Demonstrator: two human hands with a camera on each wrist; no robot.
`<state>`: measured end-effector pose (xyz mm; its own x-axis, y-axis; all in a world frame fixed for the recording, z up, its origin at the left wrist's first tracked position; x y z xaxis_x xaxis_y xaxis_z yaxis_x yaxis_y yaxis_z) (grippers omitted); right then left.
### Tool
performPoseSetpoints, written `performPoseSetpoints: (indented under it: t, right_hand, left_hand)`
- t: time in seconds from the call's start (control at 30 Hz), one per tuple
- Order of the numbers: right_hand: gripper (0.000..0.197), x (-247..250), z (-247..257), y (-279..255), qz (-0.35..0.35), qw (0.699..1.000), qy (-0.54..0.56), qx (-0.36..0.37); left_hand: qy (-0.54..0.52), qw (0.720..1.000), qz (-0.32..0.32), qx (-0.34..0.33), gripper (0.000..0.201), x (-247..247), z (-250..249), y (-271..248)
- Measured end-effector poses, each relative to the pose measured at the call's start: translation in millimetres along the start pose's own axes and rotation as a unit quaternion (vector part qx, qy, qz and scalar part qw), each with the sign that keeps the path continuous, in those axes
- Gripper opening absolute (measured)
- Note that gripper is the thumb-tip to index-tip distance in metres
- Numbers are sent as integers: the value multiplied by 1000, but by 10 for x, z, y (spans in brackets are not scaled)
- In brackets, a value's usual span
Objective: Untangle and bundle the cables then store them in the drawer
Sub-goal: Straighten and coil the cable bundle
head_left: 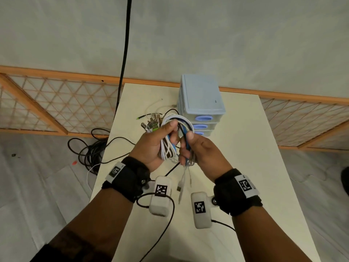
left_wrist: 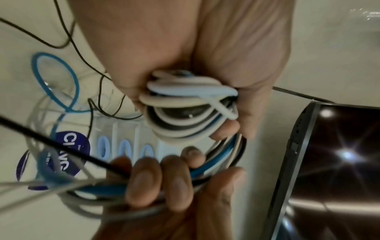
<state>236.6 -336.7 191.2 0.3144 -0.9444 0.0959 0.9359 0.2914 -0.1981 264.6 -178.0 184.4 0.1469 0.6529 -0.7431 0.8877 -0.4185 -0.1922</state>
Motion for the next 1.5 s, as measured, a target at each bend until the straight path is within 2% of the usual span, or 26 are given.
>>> performPoseSetpoints:
  t: [0.1,0.2,0.33,0.5,0.63,0.8,0.87,1.0,1.17,1.27,1.4,1.5]
  right_hand:
    - [58,-92,6,34,-15,1000,19,6]
    - [67,-92,-22,43,1,1000,4,-16]
    - [62,-104,-57,24,2,998,49,-37]
    - [58,10,-128,-23,-3,999,-18,-41]
    - [54,229,-163,-52,34,996,-80,-36]
    - [41,444,-176,-108,35,993,-111,-27]
    - [42,512,-178,-142,37,995,-81,-36]
    - [51,662,-147,-171,35,997,-67,-14]
    - [41,734,-127,-226,41,998,-48,11]
    - [46,644,-179,-273,55,994,-91,9]
    - [34,479,-337,-354,111,987,-112,-14]
    - [31,429,-420,-390,152,981,-114,-45]
  left_hand:
    - [31,999,-17,17,39,-33,-5,40]
    - [32,999,-25,0,50,-95,-49,39]
    - [68,997,-26,-21,50,-145,-110,84]
    - [161,986,-48,-17,46,-308,17,59]
    - [173,983,-63,-6,38,-430,258,74]
    - [163,981,-106,15,30,-620,419,156]
    - [164,978,-132,-12,21,-706,484,206]
    - [107,969,-192,-110,22,-877,599,338]
    - [56,957,-218,-181,23,-953,577,418]
    - [19,963,-195,-185,22,-984,420,420]
    - [90,965,-192,-156,26,-910,162,303]
    - [180,950,-206,-150,27,-757,28,176]
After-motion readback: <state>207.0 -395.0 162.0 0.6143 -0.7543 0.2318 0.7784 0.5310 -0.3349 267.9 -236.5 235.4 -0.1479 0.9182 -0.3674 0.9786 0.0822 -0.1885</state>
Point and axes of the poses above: each hand's wrist, its own y-axis towards the middle knuckle, its own x-axis out of the back of the hand, z = x × y, the point moved 1 cm from there along y, towards the middle knuckle, and after that the axes turned 11 degrees about -y, right-handed, at the moved point
